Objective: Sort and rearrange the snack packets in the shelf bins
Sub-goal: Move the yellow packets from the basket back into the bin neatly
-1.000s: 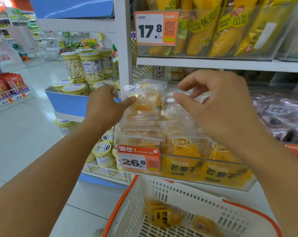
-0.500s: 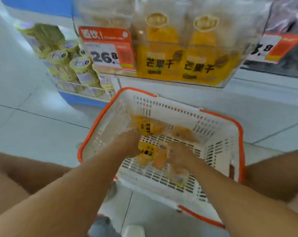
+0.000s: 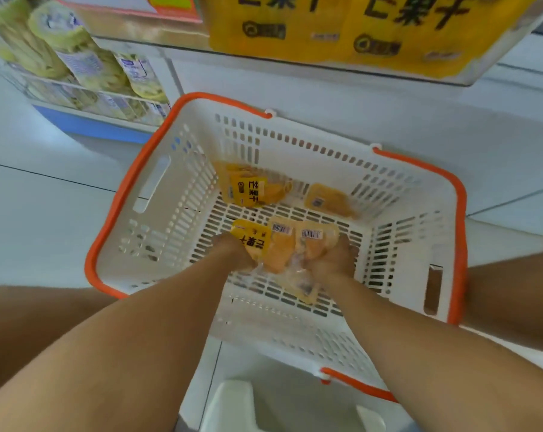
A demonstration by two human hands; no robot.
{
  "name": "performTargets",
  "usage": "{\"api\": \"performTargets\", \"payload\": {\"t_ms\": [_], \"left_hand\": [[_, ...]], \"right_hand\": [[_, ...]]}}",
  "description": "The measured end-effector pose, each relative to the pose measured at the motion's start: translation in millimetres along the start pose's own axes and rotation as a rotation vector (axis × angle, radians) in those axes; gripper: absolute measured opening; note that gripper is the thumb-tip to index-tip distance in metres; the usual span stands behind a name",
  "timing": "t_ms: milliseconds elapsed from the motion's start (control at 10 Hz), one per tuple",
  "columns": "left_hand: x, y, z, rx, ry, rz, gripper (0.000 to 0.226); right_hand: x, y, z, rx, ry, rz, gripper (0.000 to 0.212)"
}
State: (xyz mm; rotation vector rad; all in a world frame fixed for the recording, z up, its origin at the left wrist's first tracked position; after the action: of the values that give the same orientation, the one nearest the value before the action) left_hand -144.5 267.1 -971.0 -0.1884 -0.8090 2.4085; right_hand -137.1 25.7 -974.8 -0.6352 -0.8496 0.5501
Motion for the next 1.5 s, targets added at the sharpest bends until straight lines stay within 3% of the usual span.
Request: {"api": "performTargets", "payload": {"t_ms": [100,200,300,400,500,600,700,800,900,1000,1100,1200,1300,1400,1500], "left_hand": [[-3.0,4.9,2.6,0.027,-0.032,0.089,0.104],[-8.1,8.4,5.8,0.086,-0.033,0.215,0.069],[-19.8,4.2,14.2,0.235,0.014,0.457,0.039],[-32.6,-0.5,26.2,0.527,-0.016,0.732,0.016],[-34.1,-11.3,33.0,0.677,-0.063,0.877,0.015],[-24.9,-17.5,31.6,0.701,-0.104,0.9,0.013],[-3.0,-15.9,17.0,0.523,-0.174,0.824,0.006],[19.0,-19.9,7.0,0.289,-0.291,0.923,0.007],[29.6,-36.2,3.4,0.076,-0.32,1.107,0.03],[26.6,-47.3,2.0,0.1,-0.325,1.27,0.037],[20.3,-47.5,2.8,0.174,-0.264,1.132,0.032],[15.0,-49.4,-0.6,0.119,-0.119,1.068,0.033],[11.5,-49.9,8.5,0.208,-0.096,0.995,0.024],[2.1,-37.4,32.0,0.484,-0.115,0.779,0.015],[-1.1,-24.3,47.6,0.604,-0.079,0.633,0.022]], "right_hand": [[16.7,-4.7,0.5,0.048,0.019,-0.175,0.048],[21.9,-18.3,-10.2,0.063,0.042,-0.143,0.041],[39.1,-29.4,-18.1,-0.017,-0.09,-0.125,0.019],[70.6,-29.7,-16.9,-0.042,-0.439,-0.211,0.03],[100.8,-27.1,-1.7,-0.044,-0.77,-0.167,0.035],[104.5,-17.6,13.4,0.063,-0.814,-0.085,0.041],[76.0,-0.2,14.0,0.214,-0.708,-0.054,0.048],[57.8,7.3,17.8,0.258,-0.593,-0.178,0.024],[55.9,10.8,10.9,0.238,-0.431,-0.194,0.041],[63.5,17.2,-0.9,0.26,-0.046,-0.505,0.059],[71.5,25.1,-11.1,0.28,0.214,-0.855,0.043],[73.8,22.0,-8.0,0.33,0.334,-0.976,0.026],[73.2,19.9,2.2,0.453,0.414,-1.046,0.017],[77.0,17.7,15.0,0.615,0.195,-0.681,0.018],[73.4,15.5,15.2,0.647,0.119,-0.418,0.011]]}}
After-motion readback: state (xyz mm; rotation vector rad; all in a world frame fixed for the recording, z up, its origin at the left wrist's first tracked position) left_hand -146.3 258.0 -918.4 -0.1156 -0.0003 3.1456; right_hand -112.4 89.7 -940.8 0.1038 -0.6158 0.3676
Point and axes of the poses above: each hand's wrist, its own z-axis away from the middle knuckle, its own y-axis out of the palm, x = y × z, the point moved 5 cm from there along -z, towards the middle knuckle, and after that the axes turned 15 degrees about -y, right-handed, at the moved point
